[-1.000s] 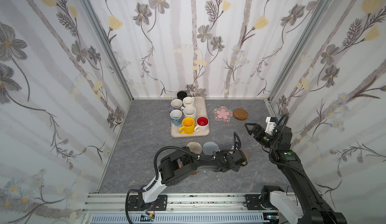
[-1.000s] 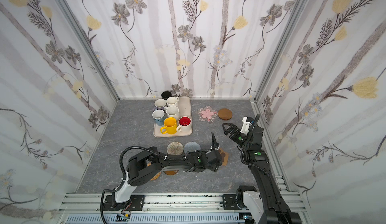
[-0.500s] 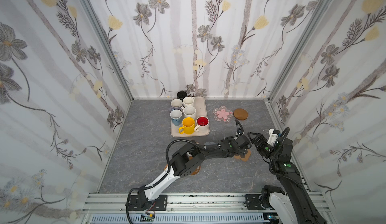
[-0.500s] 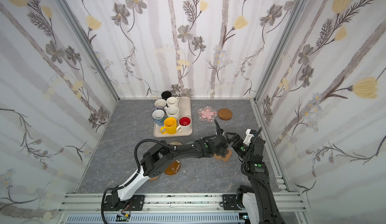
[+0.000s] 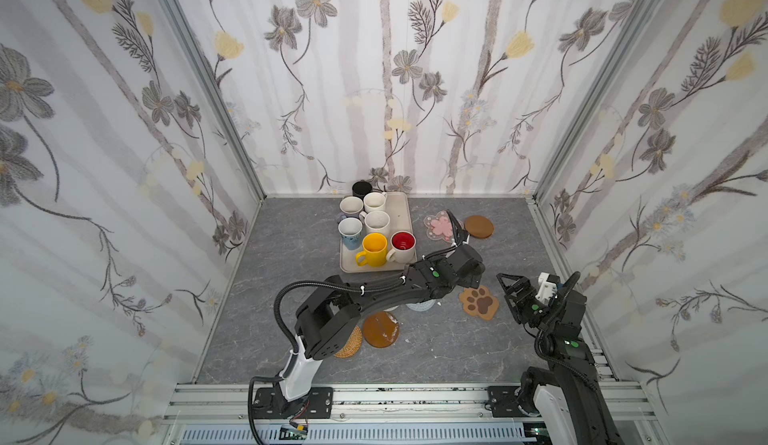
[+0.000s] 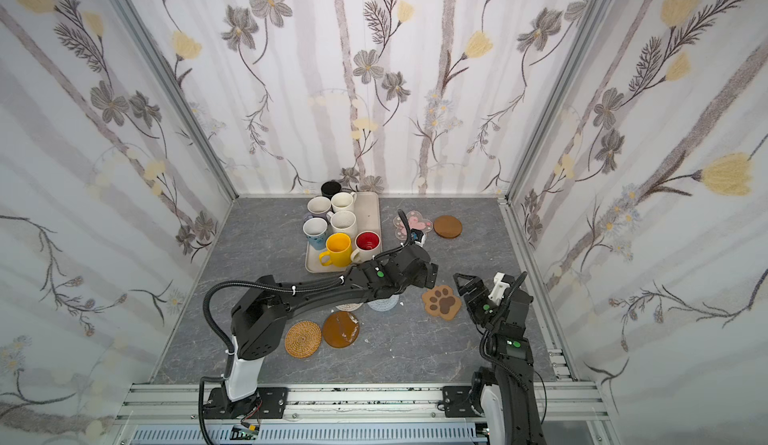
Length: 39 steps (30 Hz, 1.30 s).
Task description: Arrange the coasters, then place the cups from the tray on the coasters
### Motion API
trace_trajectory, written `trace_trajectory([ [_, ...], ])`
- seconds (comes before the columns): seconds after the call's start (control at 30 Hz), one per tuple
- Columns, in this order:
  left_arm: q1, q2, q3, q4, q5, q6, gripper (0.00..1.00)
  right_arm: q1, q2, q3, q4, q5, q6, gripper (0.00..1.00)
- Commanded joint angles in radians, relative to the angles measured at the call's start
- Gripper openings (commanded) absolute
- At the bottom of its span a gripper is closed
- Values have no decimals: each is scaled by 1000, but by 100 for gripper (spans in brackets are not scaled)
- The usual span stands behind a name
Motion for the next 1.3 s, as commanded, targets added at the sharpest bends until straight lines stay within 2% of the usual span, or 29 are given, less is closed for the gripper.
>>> trace_trajectory([
  [0.0,5,-98,-100,27,-50,-15,100,77,21,2,-1,-22,19,100],
  [0.13,8,-252,-290,85,-45,-51,100,199,52,-28,32,28,77,100],
  [0.33,13,-460,-539,125,-45,-102,100,315,13,-94,62,139,179,100],
  [0.53,38,-611,-723,148,-32,-144,100,354,41,-153,117,176,237,100],
  [0.83,83,-740,-849,159,5,-166,100,358,132,-151,177,227,272,100],
  [1.27,140,-740,-923,181,78,-169,100,329,430,-99,416,231,304,100],
])
